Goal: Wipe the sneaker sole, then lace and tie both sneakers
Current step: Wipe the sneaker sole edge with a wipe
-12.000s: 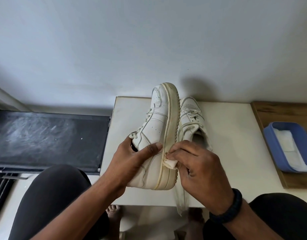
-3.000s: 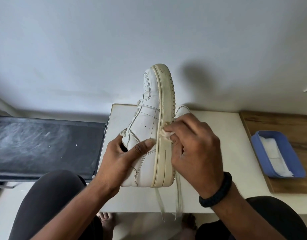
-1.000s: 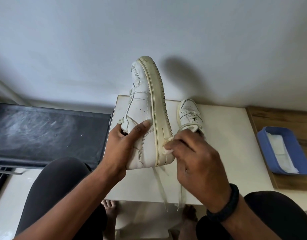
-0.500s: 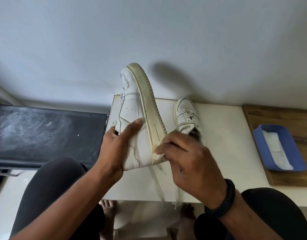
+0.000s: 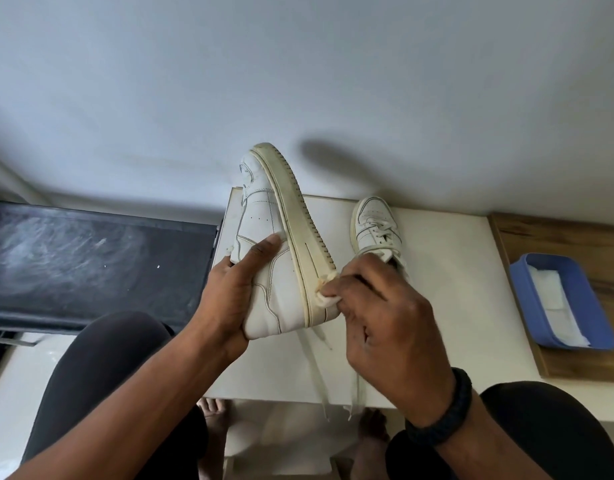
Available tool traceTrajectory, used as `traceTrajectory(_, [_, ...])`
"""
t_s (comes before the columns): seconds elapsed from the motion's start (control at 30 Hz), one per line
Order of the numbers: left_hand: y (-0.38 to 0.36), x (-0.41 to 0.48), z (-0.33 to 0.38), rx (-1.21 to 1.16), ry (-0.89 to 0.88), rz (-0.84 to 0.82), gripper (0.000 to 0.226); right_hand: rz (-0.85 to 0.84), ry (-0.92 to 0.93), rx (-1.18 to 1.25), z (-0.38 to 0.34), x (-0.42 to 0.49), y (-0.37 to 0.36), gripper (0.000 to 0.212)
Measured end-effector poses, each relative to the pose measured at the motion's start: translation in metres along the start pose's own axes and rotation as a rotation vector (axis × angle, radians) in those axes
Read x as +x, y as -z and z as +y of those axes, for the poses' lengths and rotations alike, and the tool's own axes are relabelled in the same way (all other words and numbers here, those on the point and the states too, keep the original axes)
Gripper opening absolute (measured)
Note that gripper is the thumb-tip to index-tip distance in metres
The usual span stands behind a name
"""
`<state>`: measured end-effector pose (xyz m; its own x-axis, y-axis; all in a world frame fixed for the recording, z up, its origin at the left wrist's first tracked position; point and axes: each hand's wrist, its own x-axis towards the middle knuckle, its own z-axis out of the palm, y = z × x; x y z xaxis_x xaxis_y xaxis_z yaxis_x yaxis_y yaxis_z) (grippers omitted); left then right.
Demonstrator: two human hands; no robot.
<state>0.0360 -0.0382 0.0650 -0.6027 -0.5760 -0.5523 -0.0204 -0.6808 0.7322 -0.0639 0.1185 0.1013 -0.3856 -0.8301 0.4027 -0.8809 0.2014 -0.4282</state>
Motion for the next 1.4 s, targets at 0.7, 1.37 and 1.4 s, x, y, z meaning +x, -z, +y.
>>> traceTrajectory(0.7, [-0.001,-0.002,0.002,-0.063,0.192,0.004,0.039,0.009,0.002,-0.019,0.004,0.002,0.006,0.020])
traceTrajectory(1.37, [0.000,-0.006,0.001,-0.089,0.486,-0.033,0.034,0.039,0.011,0.113,-0.001,0.004,0.010,0.020])
traceTrajectory(1.4, [0.000,-0.007,0.001,-0.097,0.499,-0.038,0.032,0.042,0.007,0.136,-0.002,0.005,0.010,0.020])
